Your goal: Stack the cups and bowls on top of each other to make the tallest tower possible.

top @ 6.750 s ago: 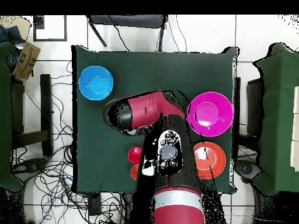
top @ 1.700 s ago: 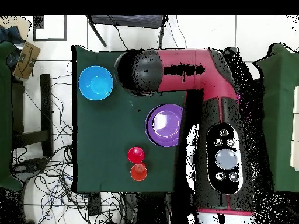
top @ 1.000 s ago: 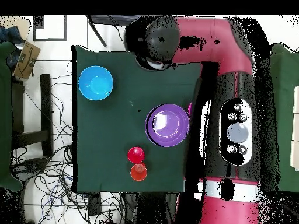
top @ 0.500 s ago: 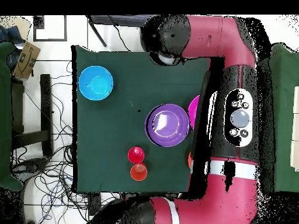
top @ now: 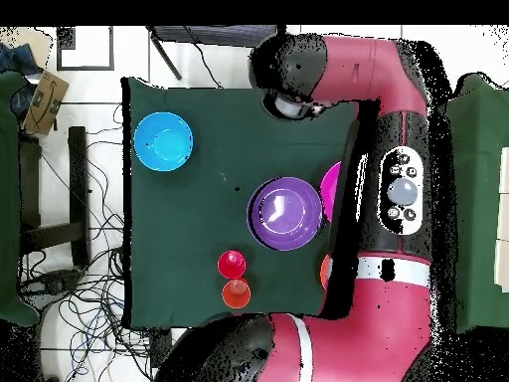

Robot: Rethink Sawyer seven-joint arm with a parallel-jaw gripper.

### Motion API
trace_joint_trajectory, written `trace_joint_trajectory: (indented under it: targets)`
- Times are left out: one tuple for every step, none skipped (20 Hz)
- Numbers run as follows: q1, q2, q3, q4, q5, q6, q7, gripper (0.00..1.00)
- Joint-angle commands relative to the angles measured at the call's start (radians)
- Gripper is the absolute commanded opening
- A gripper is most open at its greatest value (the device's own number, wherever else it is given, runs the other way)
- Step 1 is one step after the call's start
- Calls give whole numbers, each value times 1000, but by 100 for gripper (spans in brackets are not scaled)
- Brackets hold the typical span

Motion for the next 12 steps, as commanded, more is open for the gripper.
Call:
trace_joint_trajectory:
  targets:
    - [-23, 41, 36, -28, -24, 154, -240, 100]
    - [-28, 32, 33, -17, -21, 158, -241, 100]
    - [-29, 29, 33, -19, -20, 167, -242, 100]
    - [-30, 26, 34, -20, -20, 174, -246, 100]
    - [-33, 24, 35, -14, -17, 174, -243, 100]
    - [-35, 22, 36, -8, -15, 174, -241, 100]
    - [-40, 26, 37, -1, -14, 160, -237, 100]
    - [-44, 31, 38, 6, -13, 147, -233, 100]
    - [-47, 30, 36, 28, -12, 126, -226, 100]
    - [-53, 23, 31, 58, -13, 97, -221, 100]
    - [-59, 17, 28, 95, -10, 63, -212, 100]
    - [-65, 11, 26, 132, -6, 28, -204, 100]
